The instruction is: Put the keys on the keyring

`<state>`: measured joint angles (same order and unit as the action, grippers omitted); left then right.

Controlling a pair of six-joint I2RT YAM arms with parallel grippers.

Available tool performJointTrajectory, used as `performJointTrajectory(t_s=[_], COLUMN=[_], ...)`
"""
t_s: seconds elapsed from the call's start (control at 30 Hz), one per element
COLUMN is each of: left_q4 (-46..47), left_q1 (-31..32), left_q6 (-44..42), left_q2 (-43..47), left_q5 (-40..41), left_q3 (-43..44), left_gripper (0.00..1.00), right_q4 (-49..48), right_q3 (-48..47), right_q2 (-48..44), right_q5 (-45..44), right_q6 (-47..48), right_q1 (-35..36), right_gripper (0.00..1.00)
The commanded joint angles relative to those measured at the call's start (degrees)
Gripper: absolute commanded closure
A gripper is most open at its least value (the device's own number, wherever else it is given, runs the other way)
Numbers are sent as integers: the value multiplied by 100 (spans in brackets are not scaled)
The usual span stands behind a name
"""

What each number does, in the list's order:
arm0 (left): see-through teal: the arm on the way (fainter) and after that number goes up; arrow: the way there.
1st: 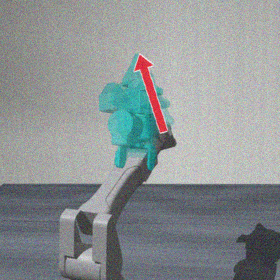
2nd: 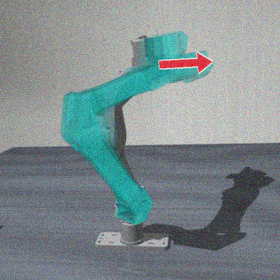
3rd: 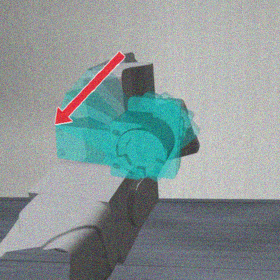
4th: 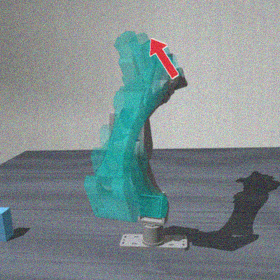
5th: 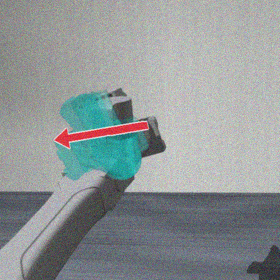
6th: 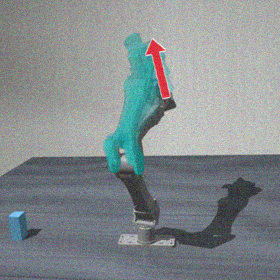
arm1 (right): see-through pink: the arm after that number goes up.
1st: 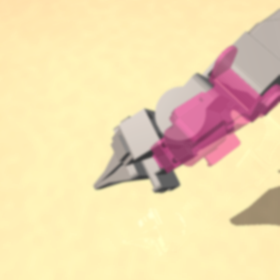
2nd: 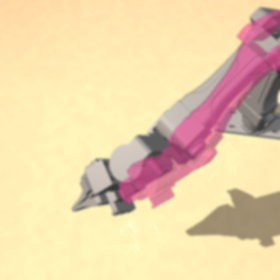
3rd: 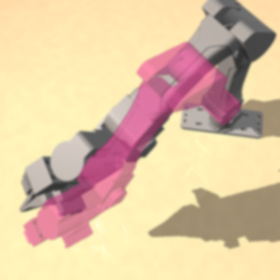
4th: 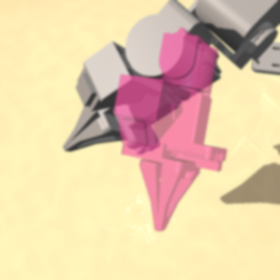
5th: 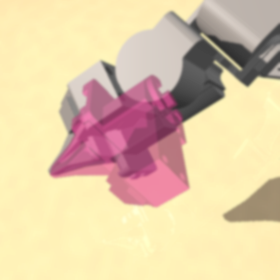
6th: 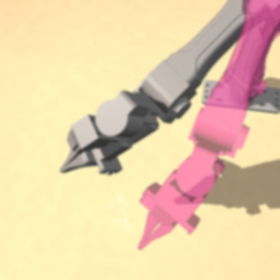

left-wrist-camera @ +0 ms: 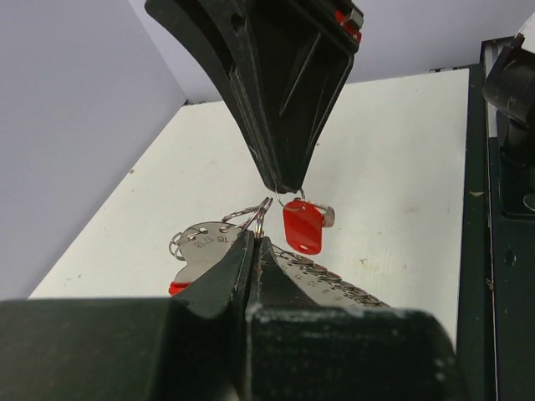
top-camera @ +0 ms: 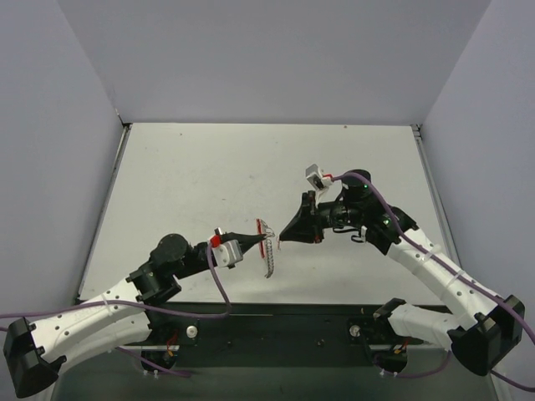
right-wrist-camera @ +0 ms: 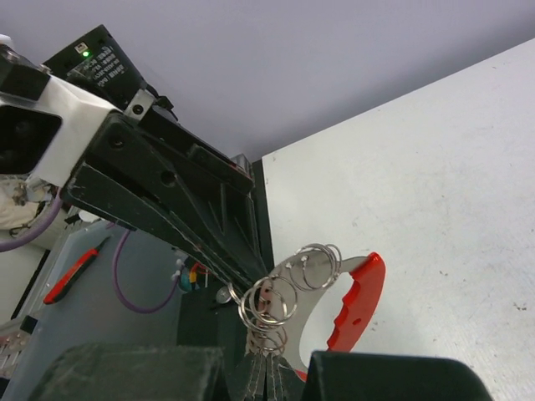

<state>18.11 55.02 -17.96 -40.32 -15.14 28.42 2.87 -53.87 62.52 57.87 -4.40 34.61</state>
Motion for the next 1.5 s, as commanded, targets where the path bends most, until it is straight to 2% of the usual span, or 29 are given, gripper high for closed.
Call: performJointTrajectory(t_s=[0.0,0.23,0.57,1.13,1.47], left_q4=[-70,-229,131,869,747], left_q1=[17,26,43,35,43], left_q6=[-199,-480,-894,-648,-621], left_q2=[-64,-126,-152,-143,-249], left_q5=[116,64,-341,-552,-227], left_q3=[260,304,225,40,111], left_gripper=[100,100,100,100,100], right_q4=[-173,-226,-235,-235,-463], right_q3=[-159,-256,-405,-309,-212], right_q2=[-170,-170,58,138,-65], right_q5=[322,383,138,84,-73], right_q6=[98,71,45,45,-25], right_q1=[37,116,116,125,125], right_gripper=[100,100,100,100,100])
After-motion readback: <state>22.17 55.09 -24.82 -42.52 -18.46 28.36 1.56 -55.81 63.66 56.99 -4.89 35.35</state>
